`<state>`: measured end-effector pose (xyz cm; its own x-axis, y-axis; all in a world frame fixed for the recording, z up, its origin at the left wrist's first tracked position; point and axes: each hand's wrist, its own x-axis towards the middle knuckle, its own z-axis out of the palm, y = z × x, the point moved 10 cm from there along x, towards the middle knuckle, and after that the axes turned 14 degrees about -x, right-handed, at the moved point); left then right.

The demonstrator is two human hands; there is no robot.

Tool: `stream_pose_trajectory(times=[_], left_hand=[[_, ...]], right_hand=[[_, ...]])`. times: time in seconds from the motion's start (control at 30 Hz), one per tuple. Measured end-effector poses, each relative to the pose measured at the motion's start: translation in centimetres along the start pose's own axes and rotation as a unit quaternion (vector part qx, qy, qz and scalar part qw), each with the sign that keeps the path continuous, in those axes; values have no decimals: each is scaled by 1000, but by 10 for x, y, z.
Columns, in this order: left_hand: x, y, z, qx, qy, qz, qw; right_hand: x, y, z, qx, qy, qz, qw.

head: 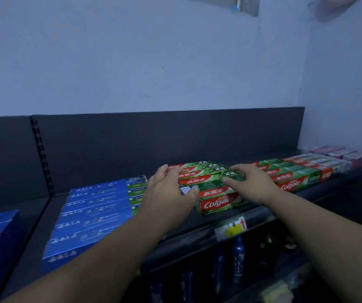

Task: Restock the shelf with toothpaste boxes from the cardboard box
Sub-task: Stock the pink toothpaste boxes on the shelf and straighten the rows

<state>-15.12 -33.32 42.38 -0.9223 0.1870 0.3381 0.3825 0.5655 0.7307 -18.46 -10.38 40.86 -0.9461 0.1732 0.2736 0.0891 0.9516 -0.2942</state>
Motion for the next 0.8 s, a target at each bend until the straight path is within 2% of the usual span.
stream_pose_trajectory(times=[0.13,0.23,0.33,0.47,0.57,0.8], left_hand=[[21,-10,48,-79,7,-78,994],[30,-31,73,-164,43,-156,973],[34,-47,89,-203,64,-200,956],[34,-56,103,-232,72,-226,943],[32,-52,104,-216,75,-231,946],[29,-50,103,-207,82,-242,944]], right_hand=[[20,39,2,9,-22,-3,1000],[33,57,9,44,-41,-7,998],[42,65,16,77,-56,-12,995],[53,71,22,98,-72,-15,992],[56,69,36,130,-119,-33,984],[60,68,46,106,-151,-56,981]])
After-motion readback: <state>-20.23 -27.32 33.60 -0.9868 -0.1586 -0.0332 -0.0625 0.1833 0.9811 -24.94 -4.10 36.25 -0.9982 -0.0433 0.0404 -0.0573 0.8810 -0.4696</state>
